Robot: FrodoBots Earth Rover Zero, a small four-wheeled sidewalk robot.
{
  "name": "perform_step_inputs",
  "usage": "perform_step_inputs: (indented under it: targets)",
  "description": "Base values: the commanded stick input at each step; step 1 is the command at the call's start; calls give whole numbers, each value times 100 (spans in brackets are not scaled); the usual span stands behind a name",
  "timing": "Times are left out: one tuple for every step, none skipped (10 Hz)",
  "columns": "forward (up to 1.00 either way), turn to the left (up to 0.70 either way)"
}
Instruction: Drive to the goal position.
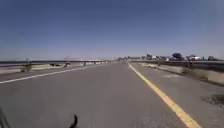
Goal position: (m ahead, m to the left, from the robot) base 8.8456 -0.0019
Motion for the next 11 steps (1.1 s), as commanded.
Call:
perform_step_inputs:
  targets:
    - [100,0]
    - [100,0]
    - [100,0]
    - [100,0]
    - [100,0]
    - [100,0]
    - [100,0]
    - [100,0]
    - [100,0]
    - [100,0]
    - [100,0]
